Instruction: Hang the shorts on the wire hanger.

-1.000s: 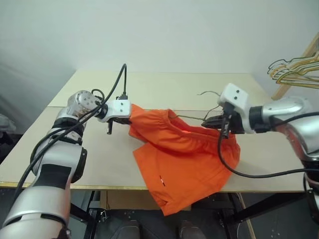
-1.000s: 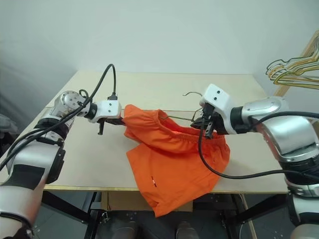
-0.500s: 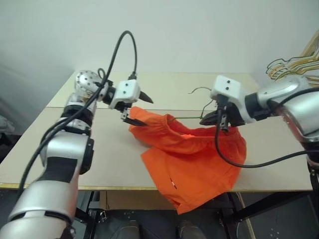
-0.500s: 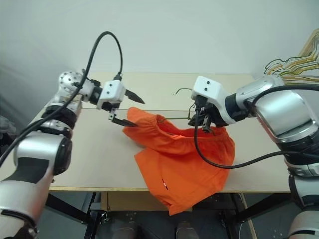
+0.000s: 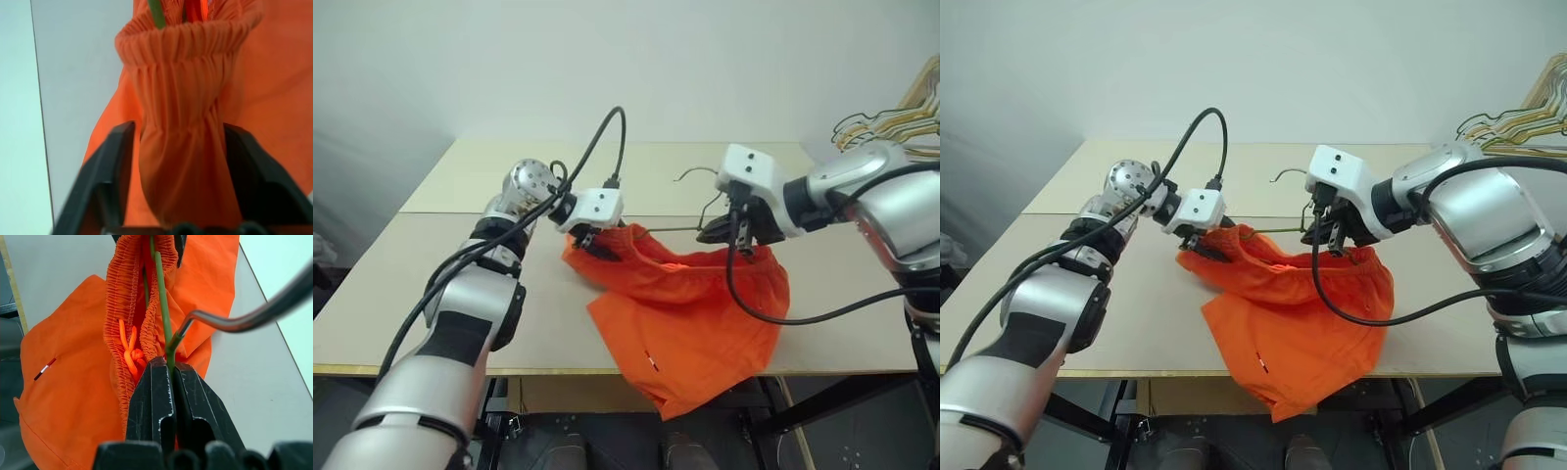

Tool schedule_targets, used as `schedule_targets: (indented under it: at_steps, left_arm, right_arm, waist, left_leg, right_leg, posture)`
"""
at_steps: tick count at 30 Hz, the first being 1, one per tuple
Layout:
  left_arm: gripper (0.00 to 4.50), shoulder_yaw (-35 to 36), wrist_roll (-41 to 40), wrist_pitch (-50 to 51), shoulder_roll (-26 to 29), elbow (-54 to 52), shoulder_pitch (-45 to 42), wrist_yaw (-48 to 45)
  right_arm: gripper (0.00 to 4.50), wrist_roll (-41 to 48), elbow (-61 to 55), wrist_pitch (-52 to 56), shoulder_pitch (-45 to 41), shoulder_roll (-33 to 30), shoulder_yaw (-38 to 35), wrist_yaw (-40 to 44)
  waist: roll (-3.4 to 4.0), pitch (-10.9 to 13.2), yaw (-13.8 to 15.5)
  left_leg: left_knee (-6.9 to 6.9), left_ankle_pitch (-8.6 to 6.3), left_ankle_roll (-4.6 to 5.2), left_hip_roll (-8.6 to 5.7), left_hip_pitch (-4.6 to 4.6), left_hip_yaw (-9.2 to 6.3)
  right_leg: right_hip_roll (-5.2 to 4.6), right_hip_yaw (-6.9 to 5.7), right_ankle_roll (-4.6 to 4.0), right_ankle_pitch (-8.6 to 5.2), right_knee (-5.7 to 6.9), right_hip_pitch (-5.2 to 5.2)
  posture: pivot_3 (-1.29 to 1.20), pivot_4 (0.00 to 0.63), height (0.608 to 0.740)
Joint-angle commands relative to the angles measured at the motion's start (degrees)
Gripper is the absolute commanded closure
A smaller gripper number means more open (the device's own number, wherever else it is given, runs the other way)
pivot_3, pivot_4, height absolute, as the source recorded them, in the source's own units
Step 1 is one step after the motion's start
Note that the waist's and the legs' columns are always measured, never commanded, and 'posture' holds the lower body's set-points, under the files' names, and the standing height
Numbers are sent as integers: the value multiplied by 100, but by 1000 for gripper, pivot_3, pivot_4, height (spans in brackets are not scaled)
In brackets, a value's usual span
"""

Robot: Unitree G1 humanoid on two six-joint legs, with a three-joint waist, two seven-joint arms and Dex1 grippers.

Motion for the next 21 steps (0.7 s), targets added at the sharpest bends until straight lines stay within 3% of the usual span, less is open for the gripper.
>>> schedule_targets:
  at_steps: [1,5,11,12,17,21]
  left_arm:
    - [3187,58,-37,66,-37,-15,-154,44]
    - [4480,104,-90,144,-54,-1,-160,-46]
    - [4480,260,-221,398,-42,-15,-185,-123]
    - [4500,277,-230,423,-35,-23,-182,-144]
    - [4500,333,-238,506,20,-40,-126,-109]
    - [4500,368,-258,549,73,-57,-76,-83]
  right_arm:
    - [4500,-46,-52,52,-229,-19,-155,34]
    - [4500,-42,-51,0,-202,17,-230,-20]
    - [4500,-256,-131,-553,99,-82,-340,-147]
    - [3931,-294,-154,-603,165,-118,-361,-175]
    - [2368,-192,-383,-438,574,-458,-925,-339]
    - [1030,175,-795,-140,1171,-926,-1957,-406]
  waist:
    - [0,0,-32]
    - [0,0,-82]
    - [0,0,-93]
    - [0,0,-91]
    - [0,0,-74]
    - [1,1,-77]
  left_leg:
    - [0,0,0,0,0,0]
    - [-3,0,0,0,0,-1]
    - [-4,-1,1,0,0,-1]
    - [-3,-1,1,0,0,-1]
    - [-2,-1,1,-1,-3,-2]
    - [-3,-1,1,-1,-2,-2]
  right_leg:
    - [0,0,0,0,0,0]
    - [0,0,0,0,0,-1]
    - [0,0,1,-1,-1,-1]
    - [0,0,1,-1,-1,-1]
    - [-1,-2,1,-1,-4,1]
    - [-1,0,1,-1,-2,-1]
  posture:
    - [-54,0,740]
    - [-58,0,740]
    - [-66,0,740]
    - [-66,0,740]
    - [-66,0,740]
    - [-67,0,740]
